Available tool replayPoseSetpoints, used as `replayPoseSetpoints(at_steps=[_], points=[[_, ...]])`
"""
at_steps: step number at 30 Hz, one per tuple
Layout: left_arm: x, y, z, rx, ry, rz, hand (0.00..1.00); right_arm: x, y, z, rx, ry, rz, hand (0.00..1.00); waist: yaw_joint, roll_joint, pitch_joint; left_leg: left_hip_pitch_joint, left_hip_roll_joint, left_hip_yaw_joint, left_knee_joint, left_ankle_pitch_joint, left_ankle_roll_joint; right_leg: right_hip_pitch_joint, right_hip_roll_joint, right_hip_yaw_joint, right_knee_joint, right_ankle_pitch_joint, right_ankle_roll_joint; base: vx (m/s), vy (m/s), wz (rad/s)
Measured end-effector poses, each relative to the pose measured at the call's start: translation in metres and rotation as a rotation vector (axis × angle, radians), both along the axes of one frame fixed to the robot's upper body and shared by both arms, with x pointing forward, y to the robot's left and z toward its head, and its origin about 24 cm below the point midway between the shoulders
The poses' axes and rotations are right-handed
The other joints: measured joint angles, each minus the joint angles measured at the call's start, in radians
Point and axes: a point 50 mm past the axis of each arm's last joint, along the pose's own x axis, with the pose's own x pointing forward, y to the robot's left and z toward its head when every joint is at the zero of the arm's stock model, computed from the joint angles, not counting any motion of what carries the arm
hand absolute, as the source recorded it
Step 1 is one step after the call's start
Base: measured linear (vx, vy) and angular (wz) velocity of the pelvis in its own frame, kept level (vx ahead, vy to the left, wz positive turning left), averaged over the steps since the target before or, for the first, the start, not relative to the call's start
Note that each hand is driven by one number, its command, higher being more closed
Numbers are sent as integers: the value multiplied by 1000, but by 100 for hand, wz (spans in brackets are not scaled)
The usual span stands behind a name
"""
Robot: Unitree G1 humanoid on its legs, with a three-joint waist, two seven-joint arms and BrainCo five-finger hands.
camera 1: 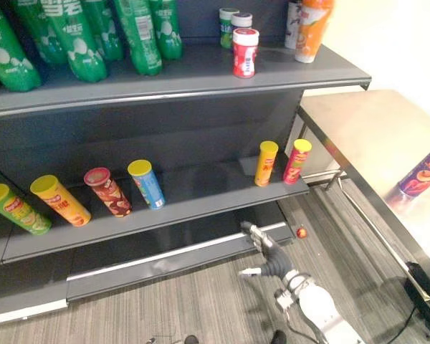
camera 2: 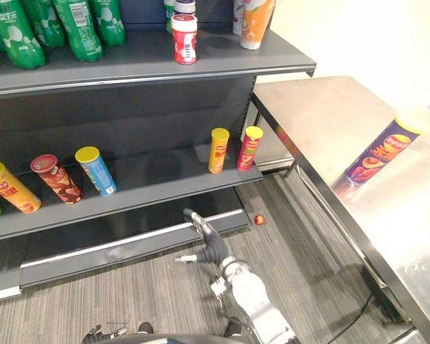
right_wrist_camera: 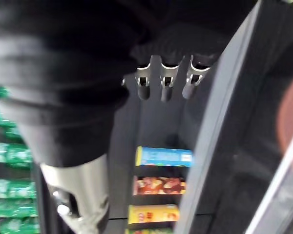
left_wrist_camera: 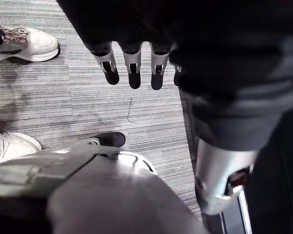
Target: Put the gum and the chips on the shelf.
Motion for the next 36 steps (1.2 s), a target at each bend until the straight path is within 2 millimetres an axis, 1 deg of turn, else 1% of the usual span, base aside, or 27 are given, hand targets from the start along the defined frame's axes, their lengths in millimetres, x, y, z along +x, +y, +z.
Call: replayPoseSetpoints(at_steps=[2, 3, 5, 6, 7, 8, 10, 11, 13, 14, 16, 18, 20, 23, 25, 26, 27, 29, 33, 36], points=[[0, -2, 0, -4, -1, -1, 0, -10, -14, -31, -110, 110, -34, 0, -4, 9, 1, 0, 1, 1, 0, -1, 0, -1, 1, 1, 0, 0, 0, 0, 0, 0], [0, -2, 0, -5, -1, -2, 0, -13, -18, -39, -140, 138, -41, 0, -5, 11, 1, 0, 1, 1, 0, -1, 0, -1, 1, 2, 0, 0, 0, 0, 0, 0], [0, -4, -1, -5, 2, -17, 0, -28, -40, -73, -232, 293, -96, 0, -8, 16, -1, 1, 1, 2, 1, -2, 0, 0, 1, 3, 0, 0, 0, 0, 0, 0], [1, -4, -1, -5, 2, -24, 0, -33, -47, -80, -255, 331, -113, 0, -8, 18, -1, 1, 1, 2, 1, -3, 0, 1, 1, 3, 0, 0, 0, 0, 0, 0], [1, -5, -1, -6, 4, -33, 0, -42, -59, -93, -305, 400, -141, 0, -12, 23, -1, 3, 0, 3, 2, -3, 0, 1, 1, 5, 0, 0, -1, 0, 0, 0], [1, -6, -1, -7, 4, -37, 0, -47, -64, -99, -325, 433, -154, 0, -13, 25, 0, 3, 0, 4, 2, -3, 1, 1, 1, 6, 0, 0, -1, 12, 4, -4], [1, -8, -1, -15, 4, -43, 0, -69, -87, -118, -393, 572, -240, 0, -13, 34, 3, 11, 1, 10, 2, -4, 1, 4, 2, 12, 0, 0, -1, 7, 3, -9], [1, -8, -2, -17, 3, -43, 0, -74, -92, -122, -395, 600, -268, 0, -12, 36, 3, 14, 1, 15, 1, -6, -1, 4, 2, 16, 0, 0, 0, 2, 2, -15], [1, -9, -2, -20, 5, -49, 0, -85, -111, -130, -424, 675, -382, 0, -15, 43, -1, 18, 1, 22, 1, -7, -1, 4, 2, 21, 0, -1, 0, -1, 2, -9], [1, -10, -2, -21, 4, -50, 0, -90, -116, -132, -426, 701, -414, 0, -15, 44, -2, 20, 0, 22, 1, -7, -2, 4, 2, 21, 0, -1, 0, 0, 0, 0], [1, -11, -2, -29, 4, -51, 0, -114, -127, -142, -427, 821, -511, 0, -15, 47, -4, 29, -2, 22, -4, -7, -2, 9, 0, 18, 0, -2, 0, 0, 0, 0], [1, -11, -2, -32, 5, -51, 0, -126, -130, -147, -394, 887, -585, 0, -16, 49, -5, 33, -3, 24, -4, -8, -2, 12, -1, 16, 0, -4, -1, 0, 0, 0], [-1, -11, -3, -38, 16, -45, 0, -142, -133, -151, -309, 977, -740, 0, -19, 51, -6, 33, -9, 23, -5, -9, -1, 12, -7, 15, 0, -5, -3, 0, 0, 0], [-2, -11, -4, -45, 21, -41, 0, -147, -134, -152, -264, 1009, -814, 0, -19, 50, -6, 33, -14, 23, -6, -10, 1, 12, -13, 15, 0, -5, -2, 0, 0, 0], [-2, -11, -4, -46, 21, -39, 0, -152, -139, -153, -243, 1034, -877, 0, -19, 50, -7, 34, -19, 22, -7, -11, 2, 12, -18, 14, 0, -3, 0, 0, 0, 0], [-4, -10, -4, -48, 25, -24, 0, -159, -143, -154, -213, 1067, -945, 0, -20, 51, -7, 34, -24, 22, -9, -11, 3, 12, -22, 14, 0, -2, 1, 0, 0, 0], [-4, -10, -4, -51, 24, -17, 0, -160, -143, -154, -193, 1076, -972, 0, -20, 51, -7, 34, -25, 22, -10, -11, 3, 12, -23, 14, 0, -3, 3, 0, 0, 0], [-6, -10, -4, -61, 25, -3, 0, -165, -142, -155, -92, 1098, -1080, 0, -24, 48, -7, 37, -29, 23, -18, -11, 3, 11, -25, 14, 0, -3, 5, 0, 0, 0], [-8, -10, -5, -70, 28, 4, 0, -167, -135, -157, -6, 1122, -1145, 0, -30, 47, -7, 42, -29, 27, -23, -11, 3, 12, -25, 16, 0, -4, 8, 5, 0, -1], [-11, -10, -5, -79, 36, 28, 0, -164, -136, -157, 11, 1114, -1159, 0, -40, 45, -8, 53, -28, 33, -22, -17, 3, 18, -22, 23, 0, -1, 13, 23, -2, -6]])
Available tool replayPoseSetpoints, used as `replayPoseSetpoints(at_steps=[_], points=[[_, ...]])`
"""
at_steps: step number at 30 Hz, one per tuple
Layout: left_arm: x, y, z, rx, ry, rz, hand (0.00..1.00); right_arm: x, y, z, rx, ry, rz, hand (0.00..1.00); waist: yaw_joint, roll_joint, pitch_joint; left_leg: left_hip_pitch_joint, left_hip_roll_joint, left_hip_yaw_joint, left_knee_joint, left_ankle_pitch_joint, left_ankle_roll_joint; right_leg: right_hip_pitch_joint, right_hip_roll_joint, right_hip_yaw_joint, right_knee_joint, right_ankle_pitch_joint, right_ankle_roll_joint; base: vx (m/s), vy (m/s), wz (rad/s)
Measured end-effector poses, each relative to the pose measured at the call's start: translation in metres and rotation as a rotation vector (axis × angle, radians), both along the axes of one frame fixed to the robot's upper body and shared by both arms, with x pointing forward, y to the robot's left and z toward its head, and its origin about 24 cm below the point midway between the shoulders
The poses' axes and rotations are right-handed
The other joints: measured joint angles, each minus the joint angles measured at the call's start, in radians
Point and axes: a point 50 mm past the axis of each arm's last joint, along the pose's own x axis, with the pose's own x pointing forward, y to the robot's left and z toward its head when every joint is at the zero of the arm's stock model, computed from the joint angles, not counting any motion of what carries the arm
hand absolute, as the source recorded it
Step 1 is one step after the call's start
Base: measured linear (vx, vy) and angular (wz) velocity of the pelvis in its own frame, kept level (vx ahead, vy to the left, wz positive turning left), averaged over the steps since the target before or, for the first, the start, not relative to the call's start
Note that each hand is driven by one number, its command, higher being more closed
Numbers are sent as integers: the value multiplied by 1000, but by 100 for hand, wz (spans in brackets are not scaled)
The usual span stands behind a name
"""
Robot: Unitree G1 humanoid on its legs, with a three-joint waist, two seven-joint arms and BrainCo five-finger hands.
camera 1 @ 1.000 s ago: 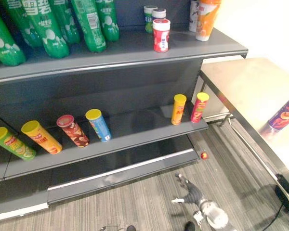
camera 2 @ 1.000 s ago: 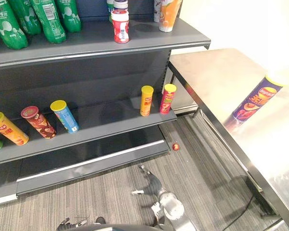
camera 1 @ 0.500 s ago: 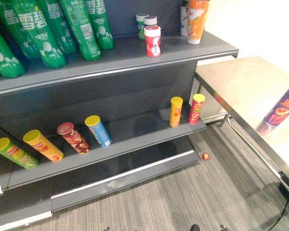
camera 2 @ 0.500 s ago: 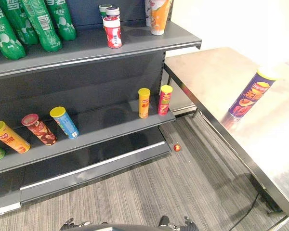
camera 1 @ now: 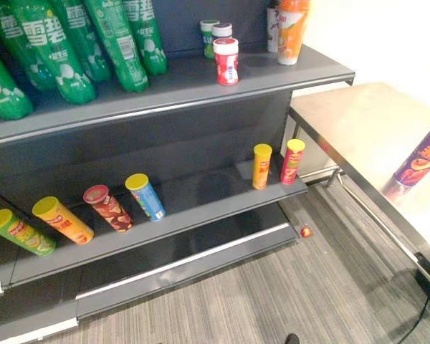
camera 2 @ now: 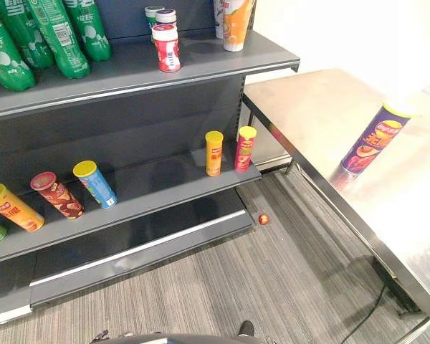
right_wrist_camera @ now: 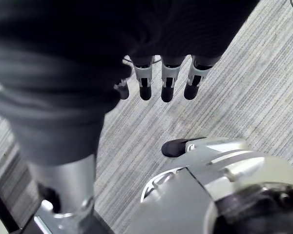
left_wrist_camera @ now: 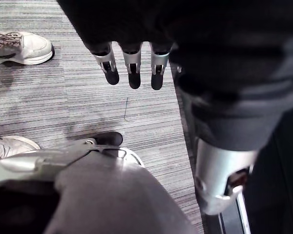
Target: Put the gum and the chips on the shelf.
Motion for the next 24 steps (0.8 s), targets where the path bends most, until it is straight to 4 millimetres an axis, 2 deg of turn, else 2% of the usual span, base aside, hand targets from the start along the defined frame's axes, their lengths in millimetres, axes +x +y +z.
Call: replayPoseSetpoints(at_steps=[3, 5, 6, 9, 10, 11, 12, 13, 14, 15, 16, 17, 18, 20, 22, 23, 24], points=[[2, 0, 0, -1, -6, 1, 0, -1, -2, 0, 3, -12, -63, 0, -1, -4, 2, 14, 2, 26, 3, -9, -1, -11, 2, 26, 19, 0, -1, 15, 2, -19], [1, 1, 0, 1, -3, 3, 0, -1, -2, 0, 3, -19, -85, 0, -4, -12, 10, 20, 6, 54, 16, -19, 0, -49, -2, 60, 84, -24, -1, 5, 31, -58], [1, 2, 0, -2, -7, 19, 0, -2, 1, 0, 11, -30, -118, 0, -11, -14, 17, 30, 7, 99, 35, -32, 4, -88, -4, 100, 140, -34, -2, 5, 39, -83], [2, 4, 1, 1, -6, 26, 0, -5, 5, -1, 23, -36, -167, 0, -34, -29, 32, 43, -2, 168, 59, -62, 3, -116, -7, 154, 149, -23, 0, -44, 43, -89], [5, 6, 1, 5, -14, 33, 0, -12, 11, -2, 39, -21, -197, 0, -31, -43, 42, 65, -8, 242, 64, -76, 10, -126, -4, 149, 122, 0, -21, -101, 29, -105], [5, 8, 2, 9, -15, 34, 0, -15, 14, -2, 44, -18, -203, 0, -30, -48, 45, 69, -11, 274, 67, -83, 21, -129, -9, 128, 108, -27, -55, -148, 43, -149], [6, 3, 1, -4, -19, 41, 0, -16, 12, -2, 36, -20, -209, 0, -30, -24, 49, 70, 0, 332, 43, -85, 37, -136, -36, -54, 124, -91, -135, -151, 77, -121], [7, 0, 1, -11, -23, 41, 0, -15, 10, -1, 35, -24, -210, 0, -30, 1, 53, 73, 18, 366, 32, -79, 46, -145, -56, -155, 159, -108, -152, -126, 113, -166], [10, 1, 1, -9, -34, 40, 0, -9, 10, -1, 37, -39, -216, 0, -35, 5, 75, 85, 37, 441, 46, -84, 47, -159, -126, -348, 362, -128, -185, -59, 100, -129], [11, 4, 2, -2, -35, 39, 0, -12, 12, -2, 41, -26, -212, 0, -35, 1, 79, 87, 38, 456, 58, -92, 45, -154, -149, -399, 434, -147, -183, 28, 48, -140], [12, 9, 3, 10, -39, 38, 0, -16, 15, -3, 56, -6, -210, 0, -33, -22, 77, 88, 38, 499, 81, -102, 40, -129, -177, -475, 510, -195, -173, 79, -23, -124], [15, 12, 4, 13, -47, 40, 0, -15, 16, -4, 63, 5, -208, 0, -29, -40, 80, 91, 37, 551, 113, -107, 27, -119, -176, -528, 487, -222, -163, 87, -43, -127], [16, 12, 4, 13, -49, 38, 0, -12, 16, -4, 64, 0, -204, 0, -30, -43, 86, 96, 38, 575, 124, -110, 25, -118, -162, -540, 464, -220, -160, 82, -62, -130], [22, 4, 3, -12, -59, 35, 0, 1, 10, -2, 48, -36, -197, 0, -34, -8, 107, 120, 46, 600, 124, -108, 24, -110, -87, -501, 362, -170, -134, 33, -52, -108], [26, -2, 3, -24, -73, 32, 0, 1, 6, -2, 38, -33, -197, 0, -35, 1, 106, 121, 56, 602, 125, -108, 24, -110, -52, -468, 301, -144, -132, -3, -38, -68], [30, -4, 3, -31, -83, 31, 0, 2, 5, -1, 33, -36, -197, 0, -39, 21, 97, 121, 64, 604, 125, -108, 24, -102, -22, -458, 246, -132, -127, -11, -43, -43], [33, -6, 3, -36, -93, 32, 0, 2, 5, -1, 32, -37, -198, 0, -47, 18, 96, 121, 70, 608, 125, -108, 23, -99, -2, -456, 208, -123, -119, -21, -47, -26]])
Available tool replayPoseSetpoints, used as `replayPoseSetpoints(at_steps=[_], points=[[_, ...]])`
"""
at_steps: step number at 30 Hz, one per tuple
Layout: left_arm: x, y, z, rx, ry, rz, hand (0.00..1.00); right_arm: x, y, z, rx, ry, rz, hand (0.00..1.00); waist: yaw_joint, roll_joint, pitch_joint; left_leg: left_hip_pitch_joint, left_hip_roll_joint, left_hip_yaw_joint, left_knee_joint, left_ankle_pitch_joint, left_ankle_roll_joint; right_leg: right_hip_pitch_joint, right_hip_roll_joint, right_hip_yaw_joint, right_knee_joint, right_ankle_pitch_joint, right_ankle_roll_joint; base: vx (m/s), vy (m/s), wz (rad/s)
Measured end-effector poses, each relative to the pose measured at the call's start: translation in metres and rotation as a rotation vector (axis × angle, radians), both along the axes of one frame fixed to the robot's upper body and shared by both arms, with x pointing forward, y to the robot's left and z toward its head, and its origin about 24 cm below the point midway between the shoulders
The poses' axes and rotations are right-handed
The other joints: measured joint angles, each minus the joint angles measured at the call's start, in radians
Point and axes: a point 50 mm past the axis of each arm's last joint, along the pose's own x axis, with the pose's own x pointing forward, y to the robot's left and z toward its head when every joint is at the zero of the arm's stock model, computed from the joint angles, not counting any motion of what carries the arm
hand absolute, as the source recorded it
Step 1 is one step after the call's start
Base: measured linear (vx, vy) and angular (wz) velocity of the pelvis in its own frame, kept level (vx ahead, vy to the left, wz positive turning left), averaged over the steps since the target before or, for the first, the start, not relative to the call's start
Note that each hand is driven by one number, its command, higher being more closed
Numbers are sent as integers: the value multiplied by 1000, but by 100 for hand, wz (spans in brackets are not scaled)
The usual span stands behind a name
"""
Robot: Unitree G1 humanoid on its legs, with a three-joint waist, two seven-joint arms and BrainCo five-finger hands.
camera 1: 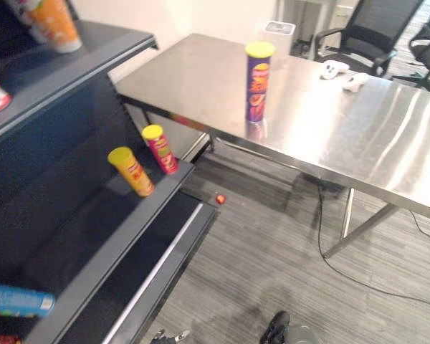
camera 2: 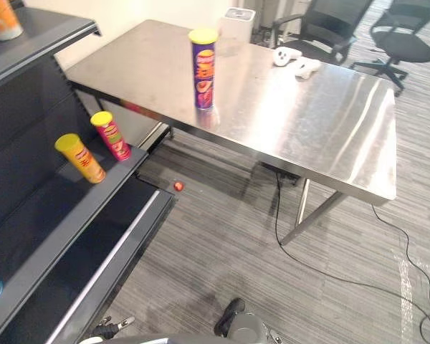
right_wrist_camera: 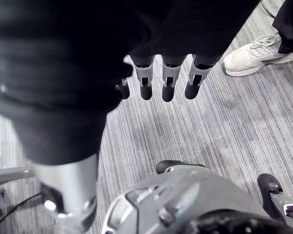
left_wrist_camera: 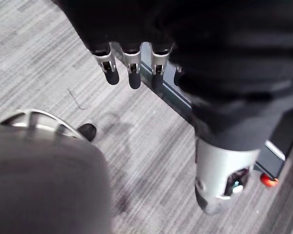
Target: Put the gum and the chips on the shelf.
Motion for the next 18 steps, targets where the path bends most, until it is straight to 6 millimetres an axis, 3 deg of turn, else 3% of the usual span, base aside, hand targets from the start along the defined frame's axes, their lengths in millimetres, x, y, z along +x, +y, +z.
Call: replayPoseSetpoints(at_steps=[3, 7, 9, 12, 13, 14, 16, 17, 18], points=[[12, -2, 2, -15, -40, 29, 0, 4, 1, 0, 4, -9, 8, 0, -15, -2, 7, 3, 12, 27, 4, 9, -15, 29, 50, 7, -101, 40, -10, -65, -40, -14], [9, -2, 1, -34, -38, 98, 0, 2, 2, -1, 9, 1, 7, 0, -39, -10, 20, 17, 34, 67, 55, 16, -24, 78, 95, 27, -216, 87, -19, -50, -28, -18], [7, 0, 1, -34, -36, 127, 0, -1, 4, -2, 15, 14, 5, 0, -37, -11, 22, 16, 68, 87, 144, 16, -24, 83, 94, 56, -216, 83, -25, 24, 28, -40], [4, -1, 0, -45, -37, 174, 0, 0, 1, -1, 9, 14, 13, 0, -34, 1, 24, 5, 161, 88, 372, 24, -12, 85, 101, 131, -210, 74, -38, 40, 60, -82], [4, -5, -1, -62, -41, 205, 0, 7, -6, 1, -18, -3, 42, 0, -32, 10, 40, -45, 212, -18, 526, 42, 20, 83, 107, 209, -210, 68, -47, 43, 72, -113], [4, -8, -1, -71, -44, 218, 0, 11, -10, 2, -33, -10, 50, 0, -33, 14, 41, -76, 198, -99, 546, 15, 15, 77, 102, 232, -206, 68, -48, 79, 94, -126], [11, -14, 1, -85, -79, 217, 0, 19, -19, 5, -59, -21, 51, 0, -33, 21, 45, -173, 74, -394, 501, -79, -1, 67, 80, 308, -197, 67, -46, 102, 103, -107], [13, -15, 1, -85, -93, 207, 0, 21, -24, 6, -72, -30, 50, 0, -28, 22, 45, -200, 26, -493, 445, -99, -6, 70, 79, 351, -194, 66, -39, 82, 80, -105], [13, -15, 2, -83, -100, 204, 0, 22, -25, 7, -73, -32, 47, 0, -25, 23, 45, -207, 12, -528, 410, -103, -11, 69, 82, 368, -189, 63, -34, 112, 143, -105]])
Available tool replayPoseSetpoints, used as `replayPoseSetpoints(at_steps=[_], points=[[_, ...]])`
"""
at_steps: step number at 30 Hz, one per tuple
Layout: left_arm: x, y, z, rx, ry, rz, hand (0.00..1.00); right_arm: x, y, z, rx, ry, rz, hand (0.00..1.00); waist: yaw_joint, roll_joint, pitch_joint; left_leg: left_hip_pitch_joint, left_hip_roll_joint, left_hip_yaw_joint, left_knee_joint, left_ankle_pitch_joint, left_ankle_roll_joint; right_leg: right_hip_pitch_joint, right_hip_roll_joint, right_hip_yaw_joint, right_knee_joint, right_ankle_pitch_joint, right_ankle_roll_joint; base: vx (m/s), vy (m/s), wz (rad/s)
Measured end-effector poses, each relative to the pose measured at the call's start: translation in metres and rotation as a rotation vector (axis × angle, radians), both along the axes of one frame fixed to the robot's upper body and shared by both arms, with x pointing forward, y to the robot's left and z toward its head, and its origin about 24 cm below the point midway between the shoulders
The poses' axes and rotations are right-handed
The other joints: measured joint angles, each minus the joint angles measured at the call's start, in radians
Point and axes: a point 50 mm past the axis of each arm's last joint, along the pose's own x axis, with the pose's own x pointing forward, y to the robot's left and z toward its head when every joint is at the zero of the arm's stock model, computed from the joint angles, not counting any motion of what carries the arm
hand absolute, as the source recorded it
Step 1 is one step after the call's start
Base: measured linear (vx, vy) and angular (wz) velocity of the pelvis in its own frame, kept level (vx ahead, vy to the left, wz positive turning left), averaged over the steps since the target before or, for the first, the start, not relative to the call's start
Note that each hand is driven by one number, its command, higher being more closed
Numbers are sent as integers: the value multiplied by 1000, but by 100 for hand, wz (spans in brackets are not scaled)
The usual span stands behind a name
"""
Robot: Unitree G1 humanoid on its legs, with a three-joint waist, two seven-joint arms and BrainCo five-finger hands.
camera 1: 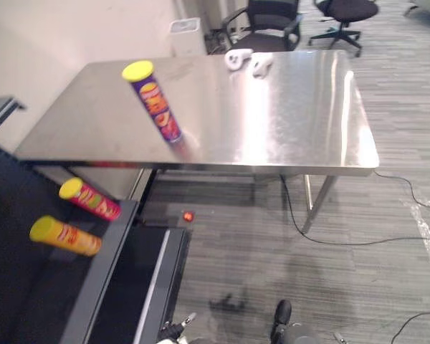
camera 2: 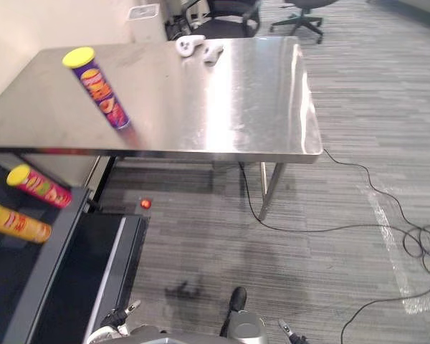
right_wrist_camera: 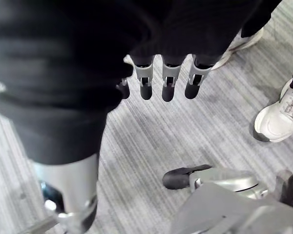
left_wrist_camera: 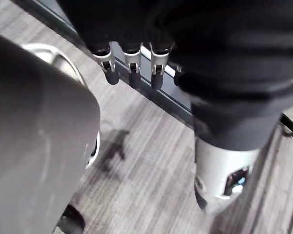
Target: Put the gum and the chips on the shelf.
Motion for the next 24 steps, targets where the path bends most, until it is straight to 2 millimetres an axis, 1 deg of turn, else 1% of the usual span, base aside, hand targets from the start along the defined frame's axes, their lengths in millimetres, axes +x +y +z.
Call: replayPoseSetpoints(at_steps=[1, 2, 3, 4, 5, 6, 7, 8, 9, 10, 11, 13, 14, 16, 19, 21, 22, 24], points=[[1, 0, 0, -2, -9, 10, 0, 1, 0, 0, 1, -5, -5, 0, 6, 0, 0, -11, -12, -53, -78, 1, -1, 2, 8, 35, 5, -1, 7, 64, 148, -105], [2, 0, 1, -4, -15, 16, 0, 1, 0, 0, 1, -6, -7, 0, 16, 1, 0, -25, -12, -103, -150, 2, -1, 2, 17, 71, 5, 1, 15, 74, 187, -100], [3, 1, 1, -2, -20, 16, 0, 2, 0, 0, 0, -7, -8, 0, 18, 1, 0, -34, -11, -128, -182, 5, 0, 2, 19, 88, 5, 1, 21, 42, 190, -87], [3, 1, 2, 1, -25, 18, 0, 2, -1, 1, -4, -9, -9, 0, 19, 1, 0, -51, -12, -180, -241, 20, 3, -2, 20, 118, 5, 6, 34, 32, 169, -59], [3, 1, 2, 2, -27, 19, 0, 2, -2, 1, -6, -11, -11, 0, 19, 3, -1, -58, -12, -204, -266, 31, 6, -4, 20, 131, 5, 9, 42, 41, 233, -70], [3, 0, 1, 1, -27, 22, 0, 2, -4, 2, -13, -16, -23, 0, 20, 15, 3, -63, -12, -237, -315, 74, 3, -5, 26, 156, 7, 15, 62, 43, 262, -70], [3, 0, 2, -1, -29, 31, 0, 4, -7, 3, -26, -32, -41, 0, 23, 30, 6, -61, -11, -249, -318, 120, -13, -2, 23, 183, 6, 22, 82, 47, 272, -62], [3, 1, 2, 4, -30, 32, 0, 4, -3, 2, -20, -35, -47, 0, 22, 21, 3, -59, -23, -241, -319, 113, -9, 0, 11, 192, 2, 23, 89, 65, 268, -45], [3, 5, 2, 13, -29, 29, 0, 1, 4, 0, -1, -34, -51, 0, 20, 1, 3, -57, -50, -217, -322, 91, 1, -2, -14, 205, -4, 34, 107, 70, 247, -23], [3, 7, 2, 17, -29, 29, 0, -2, 9, -1, 11, -28, -55, 0, 19, -5, 2, -54, -68, -203, -324, 83, 8, -6, -31, 215, -4, 37, 112, 113, 281, -28], [3, 10, 3, 27, -31, 30, 0, -6, 13, -3, 22, -19, -60, 0, 20, -24, -1, -34, -90, -184, -328, 74, 22, -4, -52, 234, 0, 42, 128, 96, 228, -30], [4, 11, 4, 32, -33, 26, 0, -5, 15, -3, 25, -25, -67, 0, 26, -24, 0, -20, -115, -153, -328, 59, 42, -8, -75, 266, 9, 42, 141, 110, 229, -46], [3, 11, 4, 33, -31, 18, 0, -1, 15, -2, 25, -36, -64, 0, 27, -23, 0, -2, -128, -123, -328, 44, 51, -23, -88, 296, 25, 36, 150, 128, 219, -51], [2, 12, 4, 36, -28, 10, 0, 0, 16, -2, 28, -40, -65, 0, 29, -22, 0, 18, -144, -107, -345, 40, 55, -25, -97, 309, 28, 35, 152, 119, 135, -34], [4, 9, 4, 34, -29, -16, 0, 0, 17, -3, 35, -40, -68, 0, 30, -25, -2, 24, -154, -113, -347, 40, 56, -24, -103, 299, 29, 34, 152, 104, 50, -6], [5, 9, 4, 35, -32, -24, 0, 2, 17, -3, 42, -52, -87, 0, 39, -26, -3, 32, -156, -117, -347, 40, 56, -20, -101, 286, 32, 34, 152, 60, -7, -5], [6, 8, 4, 34, -33, -27, 0, 5, 17, -2, 44, -63, -97, 0, 44, -26, -3, 34, -155, -119, -346, 40, 56, -17, -99, 275, 33, 34, 152, 33, -31, 0], [6, 7, 4, 33, -31, -36, 0, 10, 17, -2, 46, -77, -102, 0, 43, -25, -4, 35, -153, -128, -346, 40, 56, -11, -96, 261, 32, 34, 152, 25, -42, 10]])
